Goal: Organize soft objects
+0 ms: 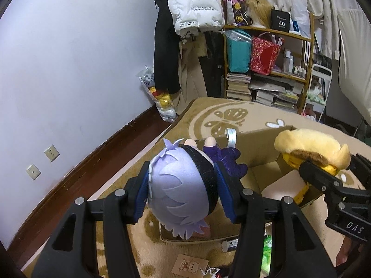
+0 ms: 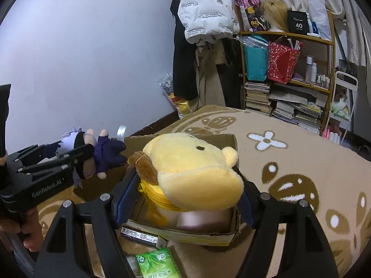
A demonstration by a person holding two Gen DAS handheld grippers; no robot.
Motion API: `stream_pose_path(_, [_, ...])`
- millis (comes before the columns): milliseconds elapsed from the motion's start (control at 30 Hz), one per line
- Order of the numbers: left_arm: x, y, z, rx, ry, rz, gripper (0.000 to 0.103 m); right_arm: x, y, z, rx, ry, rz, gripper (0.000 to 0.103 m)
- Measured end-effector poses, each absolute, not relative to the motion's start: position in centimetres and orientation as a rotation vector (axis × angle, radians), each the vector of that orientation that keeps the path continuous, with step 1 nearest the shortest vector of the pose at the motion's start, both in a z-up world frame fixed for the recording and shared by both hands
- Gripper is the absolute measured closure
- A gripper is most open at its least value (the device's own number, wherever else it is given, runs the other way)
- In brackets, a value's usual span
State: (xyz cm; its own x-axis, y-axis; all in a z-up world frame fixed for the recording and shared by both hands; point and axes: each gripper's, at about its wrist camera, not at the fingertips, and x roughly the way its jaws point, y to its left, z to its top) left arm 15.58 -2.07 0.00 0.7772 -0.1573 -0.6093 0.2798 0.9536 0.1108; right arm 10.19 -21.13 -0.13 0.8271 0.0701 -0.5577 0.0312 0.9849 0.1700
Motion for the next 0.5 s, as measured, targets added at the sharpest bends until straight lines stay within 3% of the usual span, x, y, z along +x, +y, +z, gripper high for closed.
stream_pose_path(500, [15.74, -1.48, -0.77, 0.193, 0.675, -0.188, 0.047, 10.76, -20.34, -0.91, 0.139, 0.634, 0.013, 0.022])
